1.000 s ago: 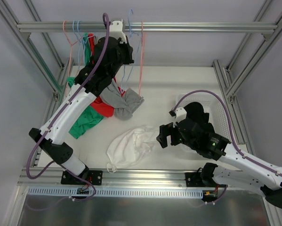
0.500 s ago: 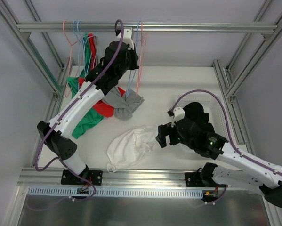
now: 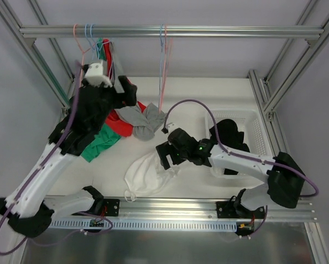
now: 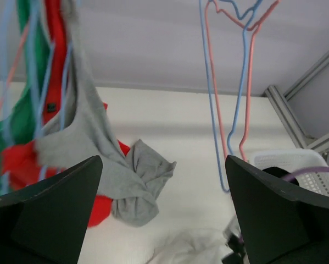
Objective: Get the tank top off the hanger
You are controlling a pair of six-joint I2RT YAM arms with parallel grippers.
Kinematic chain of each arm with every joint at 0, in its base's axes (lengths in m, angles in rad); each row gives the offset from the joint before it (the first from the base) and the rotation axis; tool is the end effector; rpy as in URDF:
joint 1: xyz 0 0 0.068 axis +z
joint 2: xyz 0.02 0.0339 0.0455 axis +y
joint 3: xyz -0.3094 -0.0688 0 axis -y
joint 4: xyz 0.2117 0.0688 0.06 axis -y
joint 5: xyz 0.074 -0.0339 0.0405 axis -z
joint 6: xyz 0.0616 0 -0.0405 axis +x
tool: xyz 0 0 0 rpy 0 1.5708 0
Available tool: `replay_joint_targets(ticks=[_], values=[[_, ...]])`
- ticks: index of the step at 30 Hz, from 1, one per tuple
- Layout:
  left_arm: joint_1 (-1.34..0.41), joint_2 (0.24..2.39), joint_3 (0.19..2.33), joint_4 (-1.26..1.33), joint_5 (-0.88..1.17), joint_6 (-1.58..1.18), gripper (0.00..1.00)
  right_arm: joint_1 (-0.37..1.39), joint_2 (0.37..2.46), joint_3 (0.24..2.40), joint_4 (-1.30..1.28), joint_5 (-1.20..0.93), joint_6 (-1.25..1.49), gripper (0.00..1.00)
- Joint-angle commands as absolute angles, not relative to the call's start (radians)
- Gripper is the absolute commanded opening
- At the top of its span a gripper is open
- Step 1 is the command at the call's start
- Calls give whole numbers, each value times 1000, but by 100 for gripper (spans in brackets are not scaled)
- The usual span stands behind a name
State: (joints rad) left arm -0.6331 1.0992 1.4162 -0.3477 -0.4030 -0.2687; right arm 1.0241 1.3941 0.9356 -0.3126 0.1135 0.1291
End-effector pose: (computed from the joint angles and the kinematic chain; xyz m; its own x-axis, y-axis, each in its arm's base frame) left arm 0.1695 -0.0944 0.5081 -0.0845 -0.2409 -0.9669 0.2135 0.9434 -0.2537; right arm 0.1510 0.2347 0.2840 -0.4631 -0.5150 -0.7213 -0.7532 0.6577 0.0141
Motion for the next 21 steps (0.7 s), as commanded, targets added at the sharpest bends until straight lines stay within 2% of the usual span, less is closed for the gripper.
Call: replay_joint_targets(ticks=[1,6,11,13,14,17,21], values=[[-626,896,1264,-354,-520,-281,99,1051,1546,1041,-262,100,133,99],[-626,685,1102,-466,-526,-319,99,1103,1750,1164,-259,153,144,100],[-626,631,1075,-641,-483,-325,99,1120,1899,1201,-226,261,150,97],[-626,611,1083,-685,-453,-322,99,1120,1910,1162,-189,281,156,82],[-626,603,1081,-713,-421,-316,99,1121,1902,1135,-163,282,158,48],[-626,554,1037,-729,-397,-276,99,1144,1806,1049,-95,299,137,0],[-627,450,916,-727,-436,-297,99,1152,1553,967,-112,365,109,0]])
